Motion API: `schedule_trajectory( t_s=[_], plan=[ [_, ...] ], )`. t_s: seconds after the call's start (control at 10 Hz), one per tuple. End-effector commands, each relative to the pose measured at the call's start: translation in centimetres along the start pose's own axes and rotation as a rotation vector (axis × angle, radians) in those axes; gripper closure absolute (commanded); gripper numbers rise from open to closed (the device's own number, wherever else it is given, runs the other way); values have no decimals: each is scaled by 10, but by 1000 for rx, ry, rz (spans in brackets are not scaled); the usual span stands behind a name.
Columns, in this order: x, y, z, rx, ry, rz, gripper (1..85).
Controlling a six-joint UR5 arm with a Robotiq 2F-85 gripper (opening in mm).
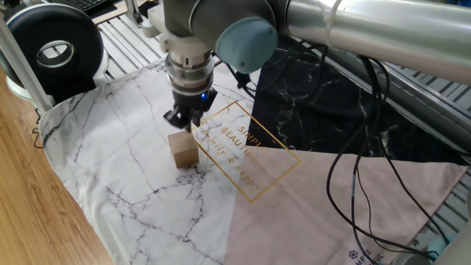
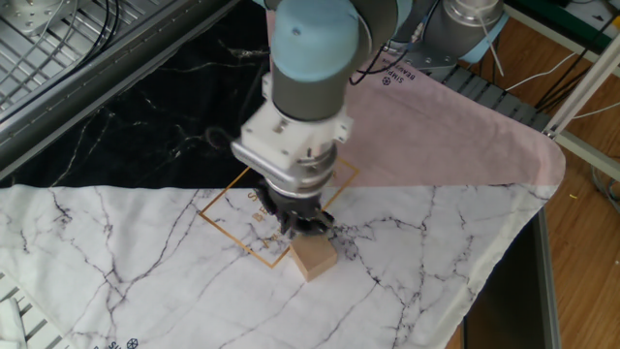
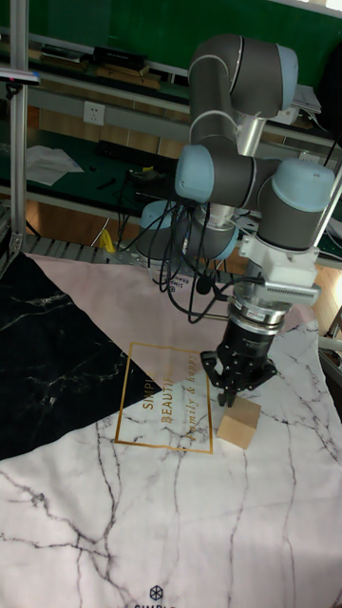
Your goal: Pick up the small block on the left and move it to the right
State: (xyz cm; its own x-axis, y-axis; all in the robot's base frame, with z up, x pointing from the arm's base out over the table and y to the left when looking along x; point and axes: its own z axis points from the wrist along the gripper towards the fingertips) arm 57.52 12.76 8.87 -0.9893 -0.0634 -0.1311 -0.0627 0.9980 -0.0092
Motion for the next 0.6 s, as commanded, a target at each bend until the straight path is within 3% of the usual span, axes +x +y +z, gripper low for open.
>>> schedule_trajectory(
  t_s=[0.0,0.1,0.2,0.5],
  plan=[
    [-15,-41,-12,5,-40,-13,847],
    [-22,-64,-5,31,-87,-34,847],
    [-18,-84,3,45,-98,-58,847],
    [-17,-101,2,43,-104,-65,847]
  ],
)
